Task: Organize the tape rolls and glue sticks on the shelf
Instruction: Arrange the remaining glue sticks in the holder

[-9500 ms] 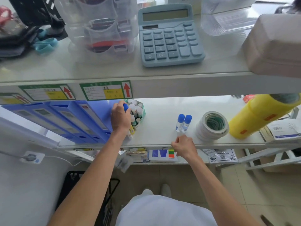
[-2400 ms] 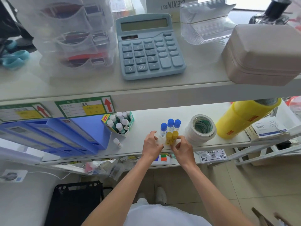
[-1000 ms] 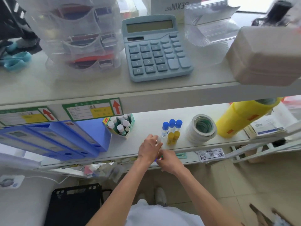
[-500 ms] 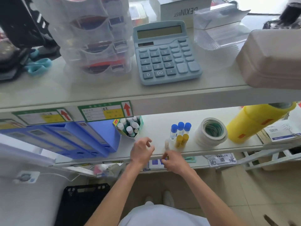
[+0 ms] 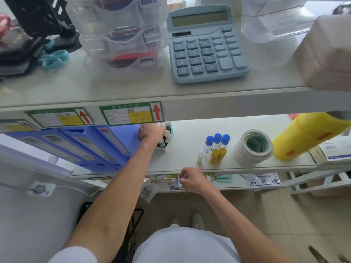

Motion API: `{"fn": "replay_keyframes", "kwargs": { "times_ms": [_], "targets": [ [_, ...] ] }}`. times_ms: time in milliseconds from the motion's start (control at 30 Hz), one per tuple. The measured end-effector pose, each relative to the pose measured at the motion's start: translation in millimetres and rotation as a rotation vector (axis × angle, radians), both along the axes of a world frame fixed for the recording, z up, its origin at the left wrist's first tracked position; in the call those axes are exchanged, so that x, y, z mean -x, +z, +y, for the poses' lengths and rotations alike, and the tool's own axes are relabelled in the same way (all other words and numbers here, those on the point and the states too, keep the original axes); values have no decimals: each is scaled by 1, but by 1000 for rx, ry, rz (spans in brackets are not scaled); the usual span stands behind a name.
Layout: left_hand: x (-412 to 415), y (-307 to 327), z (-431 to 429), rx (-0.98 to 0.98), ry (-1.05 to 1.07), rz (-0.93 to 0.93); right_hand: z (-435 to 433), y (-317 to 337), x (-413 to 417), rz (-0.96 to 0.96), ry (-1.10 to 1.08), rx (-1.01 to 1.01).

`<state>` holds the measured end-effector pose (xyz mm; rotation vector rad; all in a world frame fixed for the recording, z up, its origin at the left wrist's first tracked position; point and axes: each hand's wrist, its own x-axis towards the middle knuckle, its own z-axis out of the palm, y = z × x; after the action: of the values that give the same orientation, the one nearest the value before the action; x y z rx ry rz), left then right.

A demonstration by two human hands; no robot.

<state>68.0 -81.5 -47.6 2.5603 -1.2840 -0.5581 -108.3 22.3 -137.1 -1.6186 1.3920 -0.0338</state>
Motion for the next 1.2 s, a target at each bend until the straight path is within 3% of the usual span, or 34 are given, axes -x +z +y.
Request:
{"fn": "replay_keyframes", "kwargs": {
  "times_ms": [167,267,467,533,600,700,867,1200],
  "targets": [
    [8,19,-9,-188,13,49,-5,0,-2,-5,-31,23],
    [14,33,-6,-206,-15,1,-8,4,-6,-31,-28,21],
    [14,42,7,-172,-182,-84,-7,8,-11,-59,-32,49],
    [13,47,12,-207,-386,-59,-5,8,-13,-66,-62,79],
    [9,60,23,-156,-443,-47,-2,7,-15,-83,-124,149],
    [6,88,51,81,-491,-326,0,15,-21,-184,-272,306],
    [18,81,94,214,-593,-278,2,30,-30,-315,-252,525],
    [20,21,101,161,-606,-49,17,13,-19,-105,-278,532]
  ]
}}
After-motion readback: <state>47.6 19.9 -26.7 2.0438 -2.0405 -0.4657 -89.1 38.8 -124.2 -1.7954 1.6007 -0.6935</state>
